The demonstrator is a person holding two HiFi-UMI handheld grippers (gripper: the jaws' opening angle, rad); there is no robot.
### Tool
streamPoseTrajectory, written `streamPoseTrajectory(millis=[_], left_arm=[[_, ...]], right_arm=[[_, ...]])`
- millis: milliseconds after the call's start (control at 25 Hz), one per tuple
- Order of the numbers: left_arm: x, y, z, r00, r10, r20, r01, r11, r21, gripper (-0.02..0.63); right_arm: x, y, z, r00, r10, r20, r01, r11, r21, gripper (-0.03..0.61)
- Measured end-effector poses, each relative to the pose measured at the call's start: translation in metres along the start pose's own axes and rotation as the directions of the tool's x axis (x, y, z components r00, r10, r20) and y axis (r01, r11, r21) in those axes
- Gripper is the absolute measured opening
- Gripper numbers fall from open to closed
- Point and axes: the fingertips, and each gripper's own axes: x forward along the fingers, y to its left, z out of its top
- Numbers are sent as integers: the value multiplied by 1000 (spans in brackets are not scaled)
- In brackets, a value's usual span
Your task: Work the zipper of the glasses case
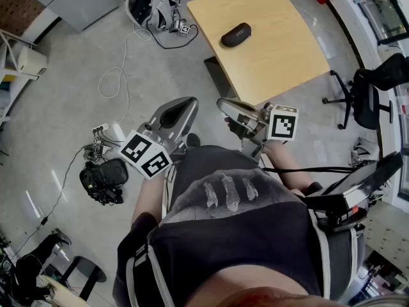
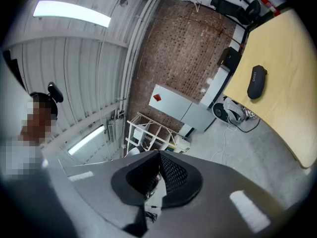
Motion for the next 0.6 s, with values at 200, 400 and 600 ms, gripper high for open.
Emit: streamPoseTrajectory(millis=[200, 400, 600], left_arm=[[6, 23, 4, 999, -34, -28, 34, 999, 0, 0], [29, 28, 1, 995, -80, -60, 79, 997, -20, 0], [61, 25, 0, 991, -79, -107, 80, 997, 6, 0]], right_arm=[[15, -12, 4, 996, -90, -16, 88, 992, -94, -8], [2, -35, 13, 984, -178, 19, 179, 979, -103, -8], [-13, -52, 43, 983, -170, 64, 176, 977, -117, -8]])
